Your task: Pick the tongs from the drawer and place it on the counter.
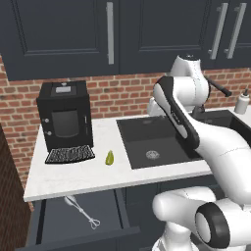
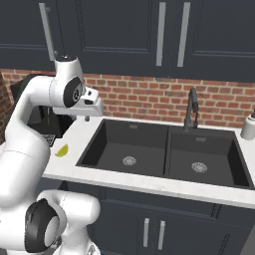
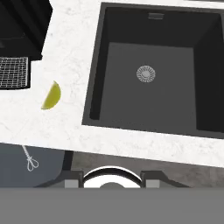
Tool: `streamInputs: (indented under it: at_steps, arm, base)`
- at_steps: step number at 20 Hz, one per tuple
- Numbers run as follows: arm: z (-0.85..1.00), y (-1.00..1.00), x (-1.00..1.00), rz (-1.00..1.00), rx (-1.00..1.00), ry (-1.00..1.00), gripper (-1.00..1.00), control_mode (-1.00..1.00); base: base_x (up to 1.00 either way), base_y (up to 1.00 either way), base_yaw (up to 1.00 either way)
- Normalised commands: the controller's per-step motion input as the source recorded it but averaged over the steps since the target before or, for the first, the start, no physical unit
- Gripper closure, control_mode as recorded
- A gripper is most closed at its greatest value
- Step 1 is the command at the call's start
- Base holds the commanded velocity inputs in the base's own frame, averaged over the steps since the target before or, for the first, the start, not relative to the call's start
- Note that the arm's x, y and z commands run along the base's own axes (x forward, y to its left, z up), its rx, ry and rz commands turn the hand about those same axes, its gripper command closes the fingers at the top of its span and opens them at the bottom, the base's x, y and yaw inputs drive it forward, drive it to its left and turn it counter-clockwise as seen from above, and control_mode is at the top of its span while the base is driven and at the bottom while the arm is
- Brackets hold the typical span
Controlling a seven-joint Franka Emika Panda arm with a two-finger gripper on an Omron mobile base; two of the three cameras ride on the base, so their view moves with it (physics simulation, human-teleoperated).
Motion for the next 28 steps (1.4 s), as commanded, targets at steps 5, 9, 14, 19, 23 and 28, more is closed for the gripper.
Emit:
streamInputs:
  at_steps: [5, 9, 14, 19, 23, 28]
  arm:
    - [0.0, 0.02, -0.3, 0.01, 0.0, 0.0, -1.0, -1.0]
    - [0.0, 0.48, -0.95, 0.12, 0.0, -0.01, -1.0, -1.0]
    - [-0.17, 0.86, -0.76, 0.04, 0.09, 0.0, -1.0, -1.0]
    - [-0.46, 1.0, -0.36, 0.0, 0.14, -0.01, -1.0, -1.0]
    - [-0.63, 1.0, -0.12, 0.0, 0.0, 0.02, -1.0, -1.0]
    - [-0.48, 0.98, 0.0, 0.0, -0.04, 0.12, -1.0, -1.0]
  base:
    - [0.0, 0.0, 0.0]
    - [0.0, 0.0, 0.0]
    - [0.0, 0.0, 0.0]
    - [0.0, 0.0, 0.0]
    - [0.0, 0.0, 0.0]
    - [0.0, 0.0, 0.0]
